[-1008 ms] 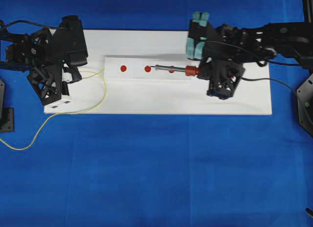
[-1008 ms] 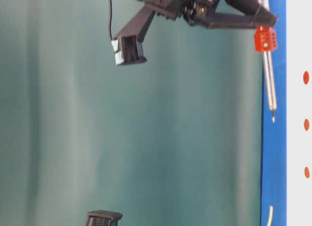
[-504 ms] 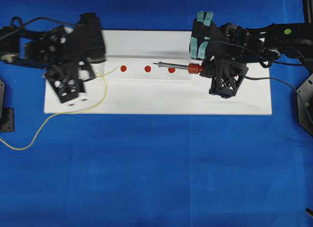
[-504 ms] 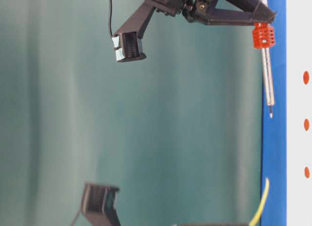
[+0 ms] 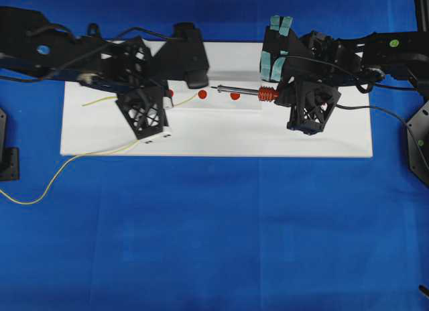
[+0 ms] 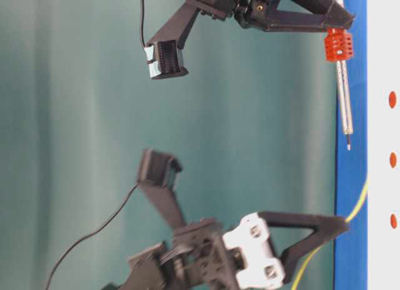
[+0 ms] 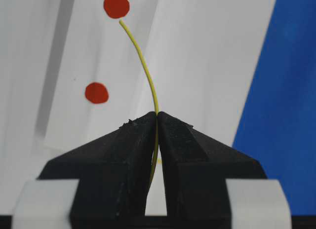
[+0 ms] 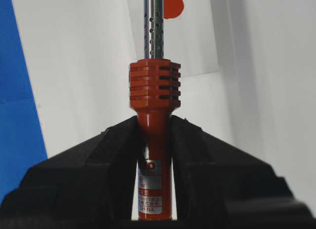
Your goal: Touch the tip of the soldering iron to the tip of the solder at the mark.
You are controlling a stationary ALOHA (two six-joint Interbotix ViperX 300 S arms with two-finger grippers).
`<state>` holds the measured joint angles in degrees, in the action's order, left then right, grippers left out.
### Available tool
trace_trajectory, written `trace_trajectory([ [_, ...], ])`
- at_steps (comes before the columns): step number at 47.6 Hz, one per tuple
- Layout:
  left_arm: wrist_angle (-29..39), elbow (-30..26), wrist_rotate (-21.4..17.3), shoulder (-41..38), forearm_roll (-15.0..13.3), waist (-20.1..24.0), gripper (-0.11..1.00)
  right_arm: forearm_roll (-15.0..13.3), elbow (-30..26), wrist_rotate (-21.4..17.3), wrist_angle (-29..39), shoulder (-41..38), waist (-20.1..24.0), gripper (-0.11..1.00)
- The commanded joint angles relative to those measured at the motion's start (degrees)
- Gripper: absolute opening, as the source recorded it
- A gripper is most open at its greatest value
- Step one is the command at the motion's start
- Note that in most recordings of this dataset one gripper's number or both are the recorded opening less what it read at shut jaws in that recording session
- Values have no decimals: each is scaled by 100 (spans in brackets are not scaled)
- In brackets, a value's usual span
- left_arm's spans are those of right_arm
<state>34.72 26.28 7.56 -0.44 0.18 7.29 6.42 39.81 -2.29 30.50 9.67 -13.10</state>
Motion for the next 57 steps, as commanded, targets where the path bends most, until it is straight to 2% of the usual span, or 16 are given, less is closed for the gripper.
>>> trace_trajectory([
  [1, -62, -229, 18, -62, 18, 18, 3, -9, -44, -9, -18, 79, 0, 6],
  [32, -167, -176, 35, -299, 18, 62, 3, -53, -141, -9, 0, -149, 0, 6],
  [57, -158, -132, 18, -308, 18, 62, 3, -44, -545, -9, 325, -668, 44, 6],
])
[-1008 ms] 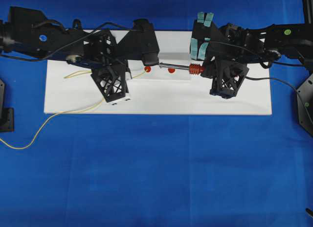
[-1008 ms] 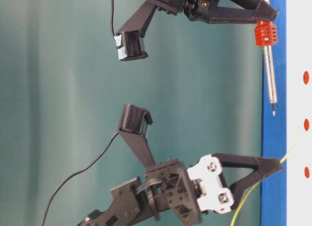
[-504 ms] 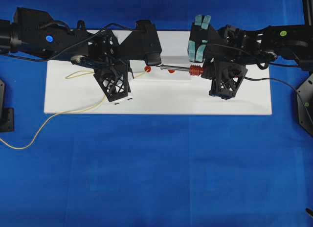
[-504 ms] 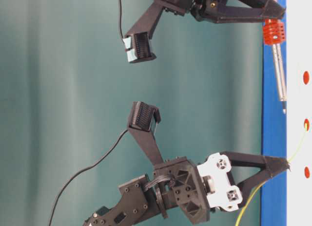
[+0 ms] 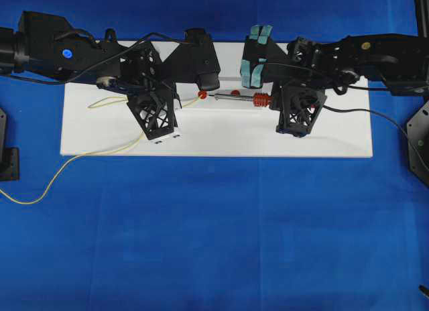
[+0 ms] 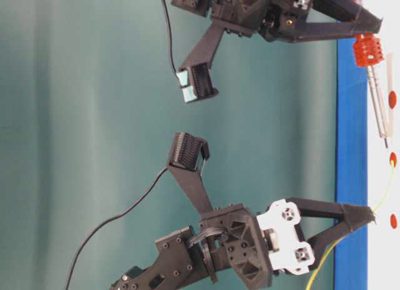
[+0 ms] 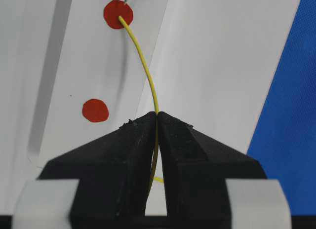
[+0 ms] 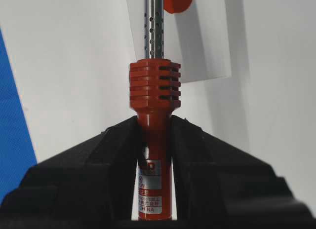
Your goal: Touch the tip of the soldering iron to the tip of the solder at the mark.
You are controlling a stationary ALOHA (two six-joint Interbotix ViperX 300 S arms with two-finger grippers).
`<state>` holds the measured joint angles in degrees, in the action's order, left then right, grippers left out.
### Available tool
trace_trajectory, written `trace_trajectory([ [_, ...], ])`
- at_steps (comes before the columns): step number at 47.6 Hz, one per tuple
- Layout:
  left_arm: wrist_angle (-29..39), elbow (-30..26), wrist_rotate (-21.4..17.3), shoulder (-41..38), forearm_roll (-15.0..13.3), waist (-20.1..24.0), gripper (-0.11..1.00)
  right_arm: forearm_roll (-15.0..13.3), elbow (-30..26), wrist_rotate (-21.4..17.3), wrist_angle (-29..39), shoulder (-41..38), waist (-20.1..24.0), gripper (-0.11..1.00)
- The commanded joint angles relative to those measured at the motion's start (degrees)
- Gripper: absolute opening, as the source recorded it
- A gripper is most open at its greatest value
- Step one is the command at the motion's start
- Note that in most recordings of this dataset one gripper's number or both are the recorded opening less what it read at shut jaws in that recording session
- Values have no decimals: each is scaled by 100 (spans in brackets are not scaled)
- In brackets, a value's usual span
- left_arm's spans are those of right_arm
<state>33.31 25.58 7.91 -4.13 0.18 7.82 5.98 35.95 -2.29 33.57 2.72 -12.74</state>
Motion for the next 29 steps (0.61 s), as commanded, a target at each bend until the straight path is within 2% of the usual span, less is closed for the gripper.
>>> trace_trajectory([
  [1, -18, -62, -18, 70, 9, 9, 3, 0, -167, -9, 26, 26, 18, 6],
  [29, -9, -62, 0, 70, 18, 9, 3, -35, -272, -9, 35, -97, 9, 6],
])
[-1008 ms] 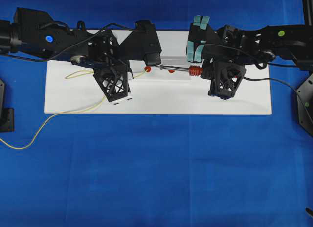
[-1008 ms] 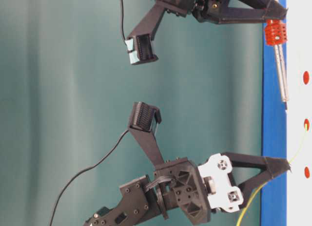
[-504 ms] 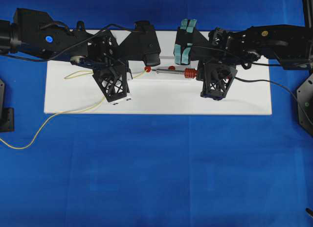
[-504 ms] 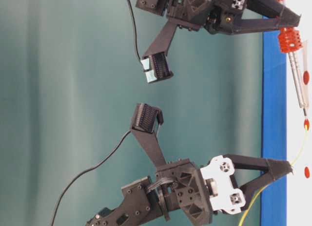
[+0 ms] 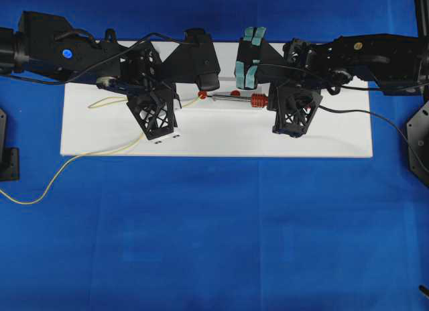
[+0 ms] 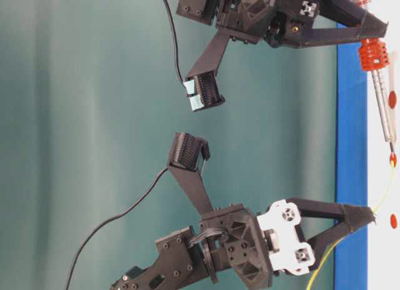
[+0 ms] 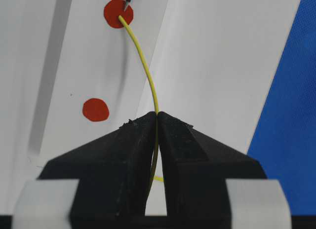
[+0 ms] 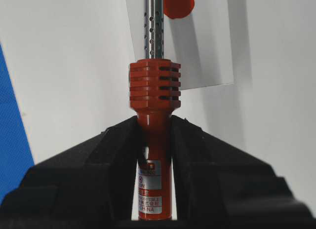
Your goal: Touch the tip of the soldering iron to the tip of the solder at the mark.
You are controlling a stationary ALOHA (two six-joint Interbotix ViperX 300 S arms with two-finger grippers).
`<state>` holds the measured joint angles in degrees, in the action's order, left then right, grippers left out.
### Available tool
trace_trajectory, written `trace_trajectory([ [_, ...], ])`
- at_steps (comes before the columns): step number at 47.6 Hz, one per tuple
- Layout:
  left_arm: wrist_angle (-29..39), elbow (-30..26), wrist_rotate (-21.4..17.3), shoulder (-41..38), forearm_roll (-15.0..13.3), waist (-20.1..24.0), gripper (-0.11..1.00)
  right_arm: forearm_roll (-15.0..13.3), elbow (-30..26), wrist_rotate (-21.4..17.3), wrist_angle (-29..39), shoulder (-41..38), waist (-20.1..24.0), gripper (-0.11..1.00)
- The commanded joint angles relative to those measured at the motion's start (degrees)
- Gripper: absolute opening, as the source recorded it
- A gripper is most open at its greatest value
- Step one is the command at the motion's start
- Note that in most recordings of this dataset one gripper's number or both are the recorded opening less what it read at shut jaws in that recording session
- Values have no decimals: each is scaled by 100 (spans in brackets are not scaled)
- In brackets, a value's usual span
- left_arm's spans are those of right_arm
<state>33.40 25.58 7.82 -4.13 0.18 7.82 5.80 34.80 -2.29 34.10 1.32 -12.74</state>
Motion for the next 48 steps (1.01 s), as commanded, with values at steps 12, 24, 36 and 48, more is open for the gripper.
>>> trace_trajectory([
  [12, -18, -62, -9, 70, 18, 9, 3, -44, -211, -9, -18, -26, 18, 6],
  [24, -18, -62, -18, 70, 18, 9, 3, -62, -229, -9, -18, -35, 18, 6],
  [36, -18, -79, -26, 53, 18, 9, 3, -70, -220, -9, -18, -26, 9, 6],
  [48, -18, -88, -26, 44, 18, 9, 3, -88, -193, -9, -18, -35, 18, 6],
])
